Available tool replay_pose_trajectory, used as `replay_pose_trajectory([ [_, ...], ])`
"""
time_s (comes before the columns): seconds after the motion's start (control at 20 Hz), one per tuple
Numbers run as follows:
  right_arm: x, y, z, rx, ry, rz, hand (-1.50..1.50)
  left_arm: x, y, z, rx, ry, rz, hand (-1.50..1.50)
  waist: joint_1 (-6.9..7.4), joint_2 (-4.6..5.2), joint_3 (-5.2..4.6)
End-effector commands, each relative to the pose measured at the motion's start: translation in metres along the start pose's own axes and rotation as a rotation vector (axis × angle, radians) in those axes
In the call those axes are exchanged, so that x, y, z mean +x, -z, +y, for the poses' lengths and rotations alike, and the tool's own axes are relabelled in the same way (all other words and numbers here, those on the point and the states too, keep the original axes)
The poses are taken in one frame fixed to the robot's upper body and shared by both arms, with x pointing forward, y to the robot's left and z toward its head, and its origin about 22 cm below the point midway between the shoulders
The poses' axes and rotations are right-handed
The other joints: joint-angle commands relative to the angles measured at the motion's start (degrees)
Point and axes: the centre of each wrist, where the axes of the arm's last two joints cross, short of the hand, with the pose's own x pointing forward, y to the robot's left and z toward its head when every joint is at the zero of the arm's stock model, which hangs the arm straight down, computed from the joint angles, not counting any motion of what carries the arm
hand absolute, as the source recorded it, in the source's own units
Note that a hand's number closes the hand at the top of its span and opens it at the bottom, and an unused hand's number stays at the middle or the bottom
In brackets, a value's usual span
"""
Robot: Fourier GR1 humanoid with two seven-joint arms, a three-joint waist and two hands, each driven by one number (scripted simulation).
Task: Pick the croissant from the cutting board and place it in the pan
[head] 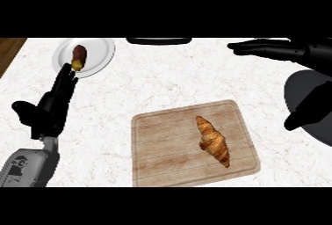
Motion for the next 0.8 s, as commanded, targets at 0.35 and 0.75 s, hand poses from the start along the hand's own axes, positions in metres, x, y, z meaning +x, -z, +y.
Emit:
replay_pose_trajectory([
  [0.35,0.028,0.026,0.037,0.176,0.001,0.024,-1.5,0.015,0.016,-0.002,-0.015,0.016,-0.004,0.0,-0.24,0.02,0.02],
  [0.75,0.02,0.012,0.055,0.12,0.0,0.113,-1.5,0.028,0.005,-0.002,0.002,0.003,-0.012,0.0,-0.13,0.01,0.05],
])
